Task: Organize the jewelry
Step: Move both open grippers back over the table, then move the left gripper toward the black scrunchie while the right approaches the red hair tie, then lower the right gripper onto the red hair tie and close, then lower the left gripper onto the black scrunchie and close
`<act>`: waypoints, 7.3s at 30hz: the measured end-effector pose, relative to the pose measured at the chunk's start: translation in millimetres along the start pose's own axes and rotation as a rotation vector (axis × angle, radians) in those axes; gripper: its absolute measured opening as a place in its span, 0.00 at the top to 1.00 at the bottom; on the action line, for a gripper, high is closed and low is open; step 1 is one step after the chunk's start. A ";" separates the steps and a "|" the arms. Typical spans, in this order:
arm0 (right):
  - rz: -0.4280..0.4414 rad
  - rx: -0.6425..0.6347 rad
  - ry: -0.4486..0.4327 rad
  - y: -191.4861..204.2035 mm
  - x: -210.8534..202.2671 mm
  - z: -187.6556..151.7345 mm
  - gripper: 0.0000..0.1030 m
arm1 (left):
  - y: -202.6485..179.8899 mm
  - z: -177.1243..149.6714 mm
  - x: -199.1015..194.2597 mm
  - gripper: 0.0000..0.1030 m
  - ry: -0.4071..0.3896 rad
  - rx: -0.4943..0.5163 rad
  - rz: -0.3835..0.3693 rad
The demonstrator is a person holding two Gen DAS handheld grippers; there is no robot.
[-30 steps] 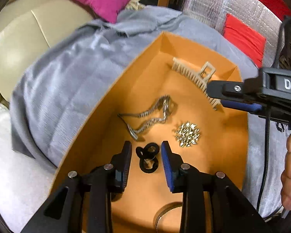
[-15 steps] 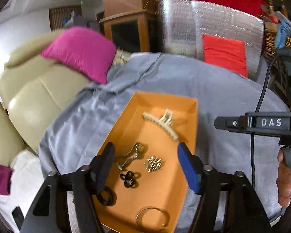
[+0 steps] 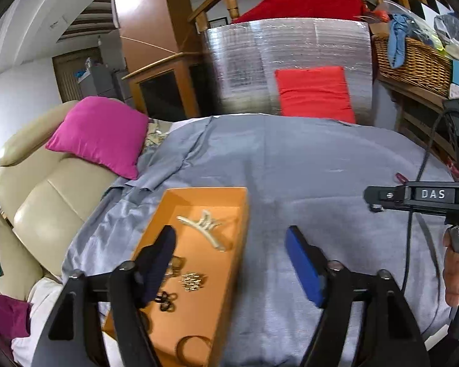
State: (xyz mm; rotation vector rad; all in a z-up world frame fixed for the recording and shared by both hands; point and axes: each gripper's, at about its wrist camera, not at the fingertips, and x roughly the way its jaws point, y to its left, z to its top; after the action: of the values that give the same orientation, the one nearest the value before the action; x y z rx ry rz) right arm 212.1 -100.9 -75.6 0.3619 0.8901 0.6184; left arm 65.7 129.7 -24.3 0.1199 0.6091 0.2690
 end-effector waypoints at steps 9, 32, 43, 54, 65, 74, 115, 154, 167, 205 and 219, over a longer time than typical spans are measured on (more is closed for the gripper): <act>-0.100 0.246 -0.168 -142.1 -51.3 1.4 0.46 | -62.4 -7.0 30.0 0.21 0.085 0.100 -0.039; -0.131 0.512 -0.232 -268.0 -59.0 23.8 0.47 | -212.9 15.8 161.2 0.21 0.167 0.124 -0.109; -0.155 0.483 -0.202 -263.4 -37.3 27.5 0.47 | -228.3 3.1 170.4 0.21 0.127 0.197 -0.116; -0.193 0.439 -0.199 -259.9 -16.8 29.6 0.47 | -223.5 3.6 169.1 0.21 0.111 0.198 -0.139; -0.276 0.452 -0.121 -281.6 -0.2 29.1 0.47 | -225.1 1.0 177.1 0.21 0.141 0.194 -0.151; -0.269 0.462 -0.179 -286.8 -23.0 27.7 0.50 | -228.3 1.1 180.8 0.21 0.159 0.178 -0.167; -0.203 0.545 -0.151 -311.4 -20.0 34.2 0.50 | -238.6 6.5 230.8 0.45 0.275 0.088 -0.460; -0.507 0.433 -0.154 -311.2 27.9 86.1 0.95 | -221.8 18.2 240.4 0.49 0.247 0.005 -0.562; -0.474 0.419 -0.005 -300.5 9.3 58.9 0.95 | -231.5 14.8 237.4 0.38 0.268 -0.022 -0.630; -0.385 0.398 0.034 -293.3 17.6 46.4 0.92 | -246.6 31.4 224.7 0.83 0.195 0.032 -0.577; -0.284 0.393 0.026 -265.4 1.1 44.3 0.92 | -211.6 28.7 215.2 0.83 0.184 0.030 -0.521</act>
State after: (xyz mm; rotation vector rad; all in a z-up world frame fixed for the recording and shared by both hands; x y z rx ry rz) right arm 340.8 -306.4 -192.1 0.5688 1.0666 0.1827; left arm 296.9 -12.9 -159.0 -0.0378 0.8035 -0.2364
